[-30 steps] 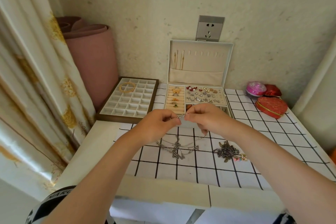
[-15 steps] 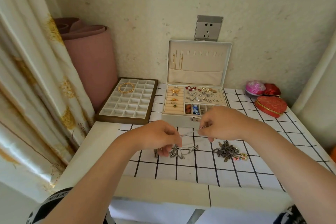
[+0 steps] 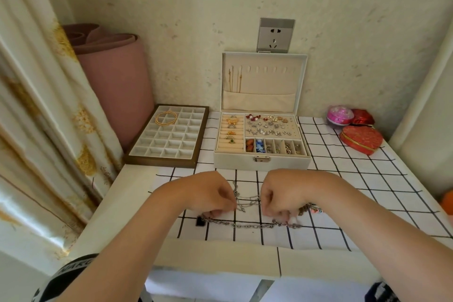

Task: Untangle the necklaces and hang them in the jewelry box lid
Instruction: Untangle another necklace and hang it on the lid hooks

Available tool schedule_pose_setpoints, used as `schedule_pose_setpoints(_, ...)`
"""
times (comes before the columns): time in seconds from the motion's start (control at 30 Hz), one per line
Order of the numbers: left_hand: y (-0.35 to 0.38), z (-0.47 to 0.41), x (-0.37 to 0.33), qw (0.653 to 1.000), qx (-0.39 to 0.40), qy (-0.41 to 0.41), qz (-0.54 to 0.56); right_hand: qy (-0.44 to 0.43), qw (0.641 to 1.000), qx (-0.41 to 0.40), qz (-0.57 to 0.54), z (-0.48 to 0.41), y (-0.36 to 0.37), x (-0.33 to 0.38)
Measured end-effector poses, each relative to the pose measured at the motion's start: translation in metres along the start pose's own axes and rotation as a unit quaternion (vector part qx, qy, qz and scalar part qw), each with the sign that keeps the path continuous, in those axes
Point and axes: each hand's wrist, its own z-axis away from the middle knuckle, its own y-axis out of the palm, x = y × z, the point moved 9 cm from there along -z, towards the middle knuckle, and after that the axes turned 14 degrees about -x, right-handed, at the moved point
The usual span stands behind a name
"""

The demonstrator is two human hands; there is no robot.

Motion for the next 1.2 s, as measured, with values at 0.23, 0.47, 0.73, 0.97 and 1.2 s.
schedule_pose_setpoints(0.23, -0.015, -0.019, -0.008, 0.984, -0.153, 0.051, -0.074, -0.123, 0.964, -0.232, 0.045, -0.017, -0.029, 0.031)
schedule_pose_setpoints(0.47, -0.018, -0.024, -0.015, 0.969, -0.193, 0.076, -0.137, -0.157, 0.943, -0.259, 0.138, -0.024, -0.024, 0.042)
schedule_pose_setpoints(0.73, -0.034, -0.021, 0.002, 0.957, -0.207, 0.054, -0.197, -0.156, 0.938, -0.281, 0.129, -0.026, -0.026, 0.040)
schedule_pose_setpoints(0.97, -0.042, -0.011, 0.033, 0.962, -0.151, -0.025, -0.228, -0.176, 0.935, -0.269, 0.149, -0.026, -0.023, 0.043)
schedule_pose_setpoints(1.2, -0.034, -0.018, 0.000, 0.971, -0.221, 0.059, -0.061, -0.168, 0.941, -0.264, 0.129, -0.031, -0.023, 0.042)
